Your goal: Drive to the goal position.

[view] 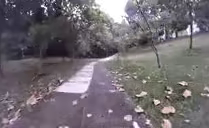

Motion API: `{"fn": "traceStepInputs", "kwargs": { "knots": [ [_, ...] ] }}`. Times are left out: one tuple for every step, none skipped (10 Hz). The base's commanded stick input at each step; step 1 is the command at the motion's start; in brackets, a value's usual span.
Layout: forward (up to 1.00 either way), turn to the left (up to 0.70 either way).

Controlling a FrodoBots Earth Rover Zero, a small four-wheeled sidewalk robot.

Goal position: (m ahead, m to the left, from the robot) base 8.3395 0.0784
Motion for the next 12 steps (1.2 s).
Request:
{"fn": "traceStepInputs", "kwargs": {
  "knots": [
    [0.7, 0.1],
    [0.7, 0.1],
    [0.7, 0.05],
    [0.7, 0.01],
    [0.7, 0.01],
    [0.7, 0.0],
    [0.7, -0.04],
    [0.7, -0.05],
    [0.7, -0.04],
    [0.7, 0.01],
    [0.7, 0.01],
    [0.7, 0.01]
  ]
}}
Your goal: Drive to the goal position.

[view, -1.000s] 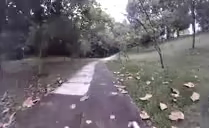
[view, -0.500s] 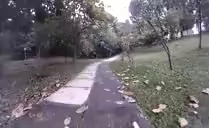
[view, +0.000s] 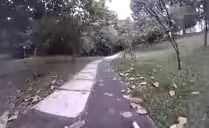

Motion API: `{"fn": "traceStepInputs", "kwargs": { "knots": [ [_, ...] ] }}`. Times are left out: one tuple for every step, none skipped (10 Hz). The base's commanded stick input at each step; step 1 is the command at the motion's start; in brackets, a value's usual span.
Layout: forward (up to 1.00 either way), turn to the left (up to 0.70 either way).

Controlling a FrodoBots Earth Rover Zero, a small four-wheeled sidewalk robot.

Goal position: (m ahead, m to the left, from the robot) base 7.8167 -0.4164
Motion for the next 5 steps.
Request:
{"fn": "traceStepInputs", "kwargs": {
  "knots": [
    [0.7, 0.01],
    [0.7, 0.01],
    [0.7, 0.01],
    [0.7, 0.01],
    [0.7, 0.01]
  ]
}}
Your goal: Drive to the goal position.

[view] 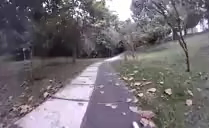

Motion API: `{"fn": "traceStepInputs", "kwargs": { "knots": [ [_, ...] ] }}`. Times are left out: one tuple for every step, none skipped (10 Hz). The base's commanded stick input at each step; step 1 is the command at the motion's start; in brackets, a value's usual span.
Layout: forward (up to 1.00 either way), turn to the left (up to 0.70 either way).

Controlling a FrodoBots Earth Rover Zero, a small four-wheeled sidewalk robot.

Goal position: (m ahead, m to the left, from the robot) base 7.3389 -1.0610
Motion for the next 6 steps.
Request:
{"fn": "traceStepInputs", "kwargs": {
  "knots": [
    [0.7, 0.01],
    [0.7, 0.01],
    [0.7, 0.01],
    [0.7, 0.01],
    [0.7, 0.01],
    [0.7, -0.02]
  ]
}}
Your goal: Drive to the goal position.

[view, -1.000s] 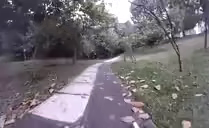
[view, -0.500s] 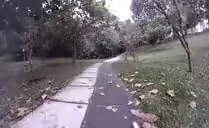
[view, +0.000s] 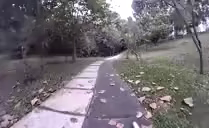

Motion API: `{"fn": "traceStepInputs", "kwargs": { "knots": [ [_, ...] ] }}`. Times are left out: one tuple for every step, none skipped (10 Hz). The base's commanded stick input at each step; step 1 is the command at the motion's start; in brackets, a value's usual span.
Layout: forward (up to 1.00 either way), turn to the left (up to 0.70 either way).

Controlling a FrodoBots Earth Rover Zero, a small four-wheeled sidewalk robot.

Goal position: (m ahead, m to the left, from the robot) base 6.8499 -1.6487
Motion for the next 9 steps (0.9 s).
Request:
{"fn": "traceStepInputs", "kwargs": {
  "knots": [
    [0.7, -0.06],
    [0.7, -0.09],
    [0.7, -0.1],
    [0.7, -0.08],
    [0.7, -0.04],
    [0.7, 0.01],
    [0.7, 0.01],
    [0.7, 0.01],
    [0.7, 0.01]
  ]
}}
